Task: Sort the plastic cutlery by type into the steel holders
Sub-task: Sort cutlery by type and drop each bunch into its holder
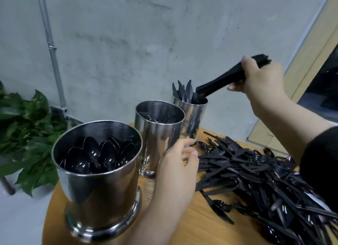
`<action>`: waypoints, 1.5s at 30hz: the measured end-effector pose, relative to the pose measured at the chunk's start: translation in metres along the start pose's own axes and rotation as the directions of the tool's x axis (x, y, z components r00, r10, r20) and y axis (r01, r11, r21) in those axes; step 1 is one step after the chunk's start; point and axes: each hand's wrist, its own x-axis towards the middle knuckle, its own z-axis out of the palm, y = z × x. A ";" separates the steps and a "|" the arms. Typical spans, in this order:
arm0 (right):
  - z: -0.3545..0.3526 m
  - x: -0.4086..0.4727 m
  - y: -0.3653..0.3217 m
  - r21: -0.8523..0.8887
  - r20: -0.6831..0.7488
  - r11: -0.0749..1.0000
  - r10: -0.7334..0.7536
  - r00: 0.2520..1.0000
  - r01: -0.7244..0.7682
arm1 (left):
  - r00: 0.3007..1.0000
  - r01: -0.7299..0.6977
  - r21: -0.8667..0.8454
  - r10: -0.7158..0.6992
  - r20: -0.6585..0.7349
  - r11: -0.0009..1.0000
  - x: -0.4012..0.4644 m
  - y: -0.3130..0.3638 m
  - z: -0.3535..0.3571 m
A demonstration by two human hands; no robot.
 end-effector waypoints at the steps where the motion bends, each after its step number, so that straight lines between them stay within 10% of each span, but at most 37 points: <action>1: 0.010 0.011 0.005 -0.029 -0.001 1.000 0.002 1.000 -0.002 | 1.000 0.003 -0.002 -0.003 0.001 1.000 0.001 -0.001 0.001; 8: 0.059 0.057 0.057 -0.276 0.072 0.946 0.197 0.978 -0.170 | 0.999 0.040 -0.012 -0.040 0.017 0.999 0.005 -0.008 0.001; 13: 0.048 0.054 0.073 -0.690 0.088 0.706 0.302 0.949 -0.160 | 0.998 0.058 0.013 -0.058 0.022 0.998 0.007 -0.012 0.002; 23: -0.118 -0.080 0.094 -0.632 0.171 0.772 0.057 0.984 0.065 | 0.970 -0.100 0.202 0.050 0.238 0.974 -0.027 -0.005 0.036; 31: -0.279 -0.218 0.110 -0.694 0.007 0.707 0.197 0.980 -0.137 | 0.822 -0.433 0.391 0.178 0.540 0.812 -0.096 -0.005 0.107; 37: -0.313 -0.242 0.137 -0.711 -0.057 0.681 0.193 0.980 -0.175 | 0.713 -0.593 0.443 0.184 0.676 0.672 -0.122 -0.005 0.144; 45: -0.303 -0.244 0.146 -0.764 0.079 0.630 0.308 0.948 -0.141 | 0.759 -0.591 0.530 0.197 0.620 0.608 -0.122 -0.009 0.175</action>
